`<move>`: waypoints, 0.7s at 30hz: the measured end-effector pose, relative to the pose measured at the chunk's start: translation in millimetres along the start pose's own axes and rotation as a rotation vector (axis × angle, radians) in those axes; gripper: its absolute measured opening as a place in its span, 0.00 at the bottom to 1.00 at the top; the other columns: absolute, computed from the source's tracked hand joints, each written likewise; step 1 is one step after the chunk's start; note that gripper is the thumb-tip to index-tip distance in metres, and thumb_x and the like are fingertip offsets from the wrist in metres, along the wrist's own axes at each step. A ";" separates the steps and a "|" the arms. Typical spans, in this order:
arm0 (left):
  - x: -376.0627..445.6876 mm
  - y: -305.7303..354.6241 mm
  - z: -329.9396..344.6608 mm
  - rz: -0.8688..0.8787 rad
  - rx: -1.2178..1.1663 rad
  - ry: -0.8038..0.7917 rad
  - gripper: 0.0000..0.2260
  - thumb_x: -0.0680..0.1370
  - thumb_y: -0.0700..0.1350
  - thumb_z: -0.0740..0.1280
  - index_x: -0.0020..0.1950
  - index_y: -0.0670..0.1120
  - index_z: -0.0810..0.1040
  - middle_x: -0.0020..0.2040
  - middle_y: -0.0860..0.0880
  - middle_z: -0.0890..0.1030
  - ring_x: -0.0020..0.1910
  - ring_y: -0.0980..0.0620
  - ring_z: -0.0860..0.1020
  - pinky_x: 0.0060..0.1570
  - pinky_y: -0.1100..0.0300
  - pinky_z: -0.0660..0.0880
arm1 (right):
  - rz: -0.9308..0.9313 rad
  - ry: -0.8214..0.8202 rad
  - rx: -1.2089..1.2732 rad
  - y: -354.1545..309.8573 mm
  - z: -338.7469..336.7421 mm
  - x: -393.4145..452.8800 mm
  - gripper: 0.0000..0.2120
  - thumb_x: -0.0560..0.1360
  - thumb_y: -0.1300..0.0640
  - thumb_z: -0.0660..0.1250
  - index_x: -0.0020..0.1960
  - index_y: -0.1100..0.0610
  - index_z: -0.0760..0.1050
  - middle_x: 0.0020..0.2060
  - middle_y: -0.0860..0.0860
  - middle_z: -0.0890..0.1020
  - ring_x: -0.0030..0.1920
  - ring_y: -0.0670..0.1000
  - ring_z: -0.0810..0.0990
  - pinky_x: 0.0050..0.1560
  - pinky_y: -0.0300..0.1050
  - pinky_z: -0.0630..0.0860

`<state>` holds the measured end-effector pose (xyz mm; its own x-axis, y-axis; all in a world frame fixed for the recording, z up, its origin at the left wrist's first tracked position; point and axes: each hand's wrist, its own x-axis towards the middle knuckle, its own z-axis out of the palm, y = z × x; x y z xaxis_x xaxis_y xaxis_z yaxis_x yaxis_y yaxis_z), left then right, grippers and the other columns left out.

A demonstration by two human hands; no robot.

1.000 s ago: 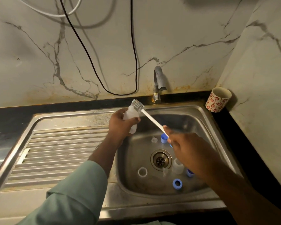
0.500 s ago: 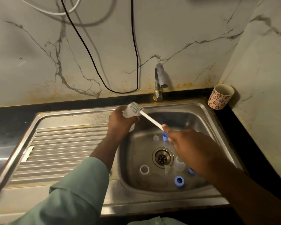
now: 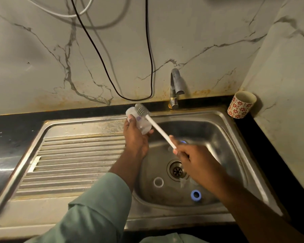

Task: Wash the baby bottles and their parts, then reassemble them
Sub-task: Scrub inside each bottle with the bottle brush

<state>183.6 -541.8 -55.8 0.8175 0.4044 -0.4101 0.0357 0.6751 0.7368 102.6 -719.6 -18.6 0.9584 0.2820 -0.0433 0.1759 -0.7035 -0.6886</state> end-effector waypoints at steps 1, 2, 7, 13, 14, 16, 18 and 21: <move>2.3 2.8 -0.6 0.008 -0.008 0.009 0.18 0.85 0.55 0.58 0.70 0.46 0.70 0.54 0.44 0.80 0.45 0.49 0.79 0.31 0.58 0.77 | -0.001 -0.028 0.002 1.2 0.8 -4.7 0.13 0.81 0.53 0.60 0.62 0.49 0.78 0.26 0.35 0.75 0.26 0.42 0.71 0.28 0.37 0.67; 4.2 4.6 -1.9 0.032 0.005 0.019 0.19 0.85 0.56 0.58 0.70 0.46 0.71 0.53 0.44 0.80 0.44 0.50 0.79 0.31 0.59 0.77 | -0.002 -0.053 0.010 0.9 1.3 -9.5 0.13 0.81 0.53 0.60 0.63 0.50 0.78 0.27 0.32 0.75 0.26 0.41 0.72 0.28 0.36 0.69; -4.2 -1.5 2.6 0.148 0.204 -0.065 0.24 0.83 0.59 0.59 0.67 0.40 0.73 0.51 0.41 0.78 0.43 0.48 0.78 0.39 0.53 0.77 | -0.018 -0.015 0.019 -12.8 8.3 6.0 0.17 0.82 0.53 0.57 0.70 0.47 0.71 0.34 0.44 0.78 0.26 0.42 0.70 0.30 0.39 0.70; 3.3 19.0 2.5 0.140 0.098 0.039 0.24 0.81 0.55 0.65 0.70 0.41 0.69 0.59 0.41 0.80 0.53 0.44 0.82 0.52 0.47 0.82 | -0.013 -0.088 -0.046 -10.3 10.5 -14.5 0.20 0.82 0.51 0.56 0.73 0.41 0.64 0.24 0.46 0.71 0.24 0.42 0.73 0.24 0.36 0.67; -0.7 13.4 3.9 0.134 0.160 0.011 0.24 0.81 0.55 0.66 0.70 0.40 0.68 0.56 0.42 0.80 0.49 0.46 0.82 0.46 0.51 0.82 | 0.001 -0.061 -0.025 -10.8 11.4 -5.8 0.20 0.82 0.52 0.56 0.74 0.43 0.64 0.26 0.45 0.72 0.25 0.44 0.72 0.26 0.37 0.68; -6.0 10.9 11.8 0.111 0.175 -0.026 0.26 0.81 0.54 0.66 0.71 0.39 0.67 0.55 0.41 0.78 0.46 0.47 0.79 0.39 0.54 0.80 | 0.033 -0.029 0.003 -14.8 12.0 6.4 0.21 0.83 0.53 0.55 0.75 0.45 0.61 0.30 0.45 0.72 0.28 0.44 0.71 0.32 0.43 0.72; 2.5 18.3 14.0 0.102 0.055 0.006 0.26 0.79 0.53 0.69 0.72 0.43 0.65 0.59 0.41 0.78 0.51 0.45 0.80 0.44 0.50 0.82 | 0.008 -0.037 -0.028 -14.1 11.4 4.7 0.21 0.83 0.53 0.55 0.75 0.44 0.60 0.30 0.45 0.71 0.28 0.44 0.70 0.31 0.43 0.71; 3.3 18.8 12.2 0.072 0.058 0.027 0.27 0.77 0.52 0.72 0.70 0.47 0.63 0.61 0.41 0.76 0.53 0.44 0.81 0.45 0.47 0.83 | -0.005 -0.061 -0.065 -13.8 7.6 -2.5 0.21 0.83 0.52 0.55 0.75 0.43 0.60 0.29 0.45 0.72 0.26 0.43 0.70 0.27 0.38 0.67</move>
<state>194.0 -535.4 -36.8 0.8035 0.4677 -0.3683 0.0109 0.6070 0.7946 96.0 -705.7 -14.5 0.9424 0.3234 -0.0855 0.1966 -0.7423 -0.6406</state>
